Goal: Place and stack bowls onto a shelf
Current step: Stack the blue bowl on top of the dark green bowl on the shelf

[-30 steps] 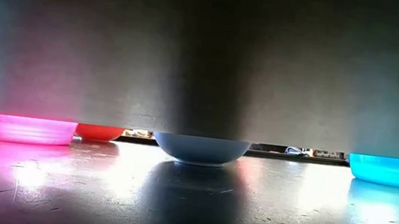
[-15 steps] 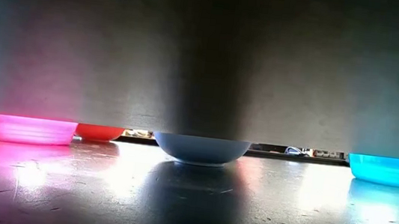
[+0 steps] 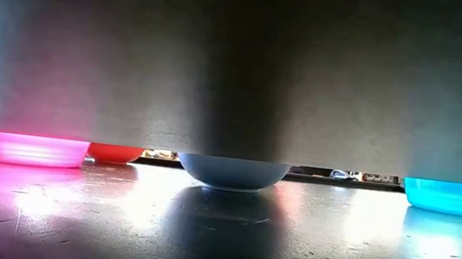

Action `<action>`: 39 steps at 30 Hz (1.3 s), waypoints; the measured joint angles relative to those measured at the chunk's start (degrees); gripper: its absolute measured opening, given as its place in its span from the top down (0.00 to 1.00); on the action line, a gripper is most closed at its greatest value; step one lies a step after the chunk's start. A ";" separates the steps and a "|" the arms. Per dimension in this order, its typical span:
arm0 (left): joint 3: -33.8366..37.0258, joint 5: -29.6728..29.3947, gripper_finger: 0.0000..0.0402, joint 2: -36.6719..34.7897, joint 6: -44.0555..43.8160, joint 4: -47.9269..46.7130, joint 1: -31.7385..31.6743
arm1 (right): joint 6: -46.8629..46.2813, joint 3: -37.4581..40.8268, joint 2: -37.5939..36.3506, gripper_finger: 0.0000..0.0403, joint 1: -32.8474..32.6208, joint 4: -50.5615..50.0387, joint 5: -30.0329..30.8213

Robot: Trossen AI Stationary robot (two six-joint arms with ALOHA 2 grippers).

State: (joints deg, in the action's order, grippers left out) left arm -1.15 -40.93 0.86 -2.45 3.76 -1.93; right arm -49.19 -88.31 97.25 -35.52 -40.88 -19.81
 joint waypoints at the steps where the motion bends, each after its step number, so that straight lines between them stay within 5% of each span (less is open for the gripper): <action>1: 0.00 0.02 0.69 0.00 -0.01 -0.01 0.00 | 1.05 -0.32 0.00 0.72 0.17 -0.04 1.93; 5: 0.00 0.02 0.69 0.01 -0.01 -0.01 0.02 | 7.56 -1.76 0.00 0.73 1.33 0.02 13.74; 11: 0.00 0.00 0.69 0.02 -0.01 -0.01 0.02 | 13.25 -2.19 0.00 0.76 2.52 1.37 40.96; 13: 0.00 0.01 0.69 0.00 0.00 -0.01 0.01 | 13.27 -2.14 0.00 0.77 3.40 1.35 45.05; 26: 0.00 0.01 0.69 0.00 0.01 -0.01 0.00 | 20.33 -1.58 0.39 0.66 14.35 0.52 27.65; 39: 0.00 0.02 0.69 0.00 -0.01 -0.01 0.01 | 37.74 0.76 5.88 0.65 15.30 1.59 27.91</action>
State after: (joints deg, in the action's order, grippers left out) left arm -1.15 -40.91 0.87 -2.46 3.75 -1.93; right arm -11.45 -87.55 103.14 -20.23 -39.29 8.10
